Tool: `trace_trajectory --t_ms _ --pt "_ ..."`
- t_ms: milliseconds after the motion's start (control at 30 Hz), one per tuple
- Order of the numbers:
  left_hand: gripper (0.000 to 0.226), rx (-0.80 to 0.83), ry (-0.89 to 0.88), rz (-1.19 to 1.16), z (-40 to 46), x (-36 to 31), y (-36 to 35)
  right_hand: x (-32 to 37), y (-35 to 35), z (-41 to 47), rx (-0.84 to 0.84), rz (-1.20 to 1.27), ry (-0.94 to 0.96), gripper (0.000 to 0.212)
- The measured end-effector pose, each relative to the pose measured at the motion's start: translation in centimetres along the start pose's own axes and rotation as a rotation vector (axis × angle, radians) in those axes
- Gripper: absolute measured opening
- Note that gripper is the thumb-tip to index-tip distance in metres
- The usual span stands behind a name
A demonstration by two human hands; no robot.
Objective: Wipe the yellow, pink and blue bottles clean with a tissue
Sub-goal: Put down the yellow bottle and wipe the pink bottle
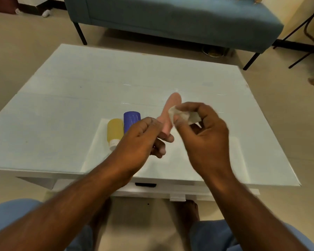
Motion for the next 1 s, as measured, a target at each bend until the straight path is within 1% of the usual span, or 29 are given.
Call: trace_trajectory --t_ms 67,100,133,200,267,333,400,433,567,633,733,767,833,900,933,1000 --pt "0.043 -0.1 0.098 -0.029 0.6 0.2 0.4 0.3 -0.8 -0.9 0.105 -0.045 0.096 0.017" --pt "0.045 -0.109 0.144 -0.04 0.9 0.3 0.6 0.3 -0.9 -0.9 0.117 -0.054 0.121 0.018" --pt "0.045 -0.076 0.183 -0.072 1.2 0.3 0.8 0.2 -0.9 -0.6 0.092 -0.05 0.117 0.018" --pt "0.041 0.03 0.218 -0.171 1.3 0.4 0.9 -0.1 -0.2 0.5 -0.019 -0.032 0.051 0.019" --pt "0.04 0.061 0.169 -0.158 1.0 0.0 0.8 -0.3 0.4 1.1 -0.088 -0.058 0.029 0.023" --pt "0.043 -0.009 0.12 -0.065 0.5 -0.1 0.5 0.0 0.0 0.3 -0.029 -0.111 0.129 0.022" --pt "0.044 -0.129 0.128 0.001 0.4 0.1 0.6 0.4 -0.9 -1.0 0.082 -0.17 0.267 0.02" --pt "0.044 -0.152 0.126 0.029 0.4 0.3 0.6 0.3 -1.0 -1.0 0.092 -0.185 0.289 0.02" --pt "0.051 -0.151 0.147 0.002 0.3 0.0 0.4 -0.9 0.8 1.4 -0.075 -0.208 0.13 0.018" --pt "0.052 -0.164 0.116 0.013 0.1 -0.2 0.3 -0.7 0.7 1.0 -0.043 -0.216 0.145 0.018" --pt "0.049 -0.187 0.123 0.026 0.1 0.1 0.4 0.2 -0.7 -0.9 0.109 -0.209 0.251 0.018" --pt "0.049 -0.18 0.148 0.016 0.1 0.2 0.5 0.0 -0.8 -0.8 0.114 -0.225 0.25 0.016" --pt "0.051 -0.138 0.185 -0.017 0.3 0.1 0.5 -0.8 -0.3 0.4 0.056 -0.274 0.174 0.012" --pt "0.053 -0.107 0.211 -0.051 0.5 -0.1 0.5 -1.1 0.3 1.1 0.007 -0.269 0.109 0.014" --pt "0.053 -0.104 0.221 -0.054 0.5 -0.2 0.4 -0.9 0.2 0.8 0.014 -0.25 0.114 0.013" --pt "0.053 -0.124 0.207 -0.025 0.5 -0.2 0.4 -0.1 -0.4 -0.3 0.097 -0.199 0.172 0.011"
Point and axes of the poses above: each hand's wrist, its own z-axis towards the middle knuckle, its own y-axis out of the back of the hand, x = y × z, the point moved 1 cm from there along z, towards the middle knuckle, and after that the axes turned 7 degrees about -z, right-handed, at the moved point
